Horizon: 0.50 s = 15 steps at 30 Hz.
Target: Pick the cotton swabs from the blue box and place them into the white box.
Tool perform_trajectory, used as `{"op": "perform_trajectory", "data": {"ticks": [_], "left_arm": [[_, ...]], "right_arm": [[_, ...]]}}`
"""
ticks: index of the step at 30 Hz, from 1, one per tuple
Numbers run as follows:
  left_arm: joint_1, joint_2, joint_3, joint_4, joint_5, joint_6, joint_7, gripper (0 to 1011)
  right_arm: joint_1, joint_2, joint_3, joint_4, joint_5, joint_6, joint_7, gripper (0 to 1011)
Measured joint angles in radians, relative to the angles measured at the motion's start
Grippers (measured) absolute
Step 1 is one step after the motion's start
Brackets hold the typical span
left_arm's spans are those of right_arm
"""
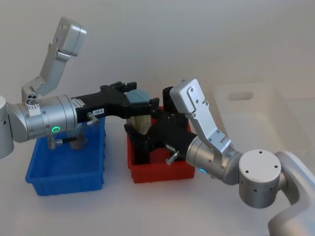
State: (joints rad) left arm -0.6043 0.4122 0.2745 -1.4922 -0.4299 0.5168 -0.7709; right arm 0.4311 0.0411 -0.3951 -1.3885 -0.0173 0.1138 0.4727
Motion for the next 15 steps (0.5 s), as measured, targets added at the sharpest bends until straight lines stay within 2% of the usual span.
{"op": "perform_trajectory", "data": {"ticks": [8, 15], "left_arm": [[0.000, 0.000, 0.000, 0.000, 0.000, 0.000, 0.000, 1004], [0.000, 0.000, 0.000, 0.000, 0.000, 0.000, 0.000, 1004]], "right_arm": [[-0.005, 0.004, -0.002, -0.012, -0.006, 0.005, -0.014, 649], [-0.023, 0.015, -0.002, -0.043, -0.020, 0.023, -0.060, 649]]}}
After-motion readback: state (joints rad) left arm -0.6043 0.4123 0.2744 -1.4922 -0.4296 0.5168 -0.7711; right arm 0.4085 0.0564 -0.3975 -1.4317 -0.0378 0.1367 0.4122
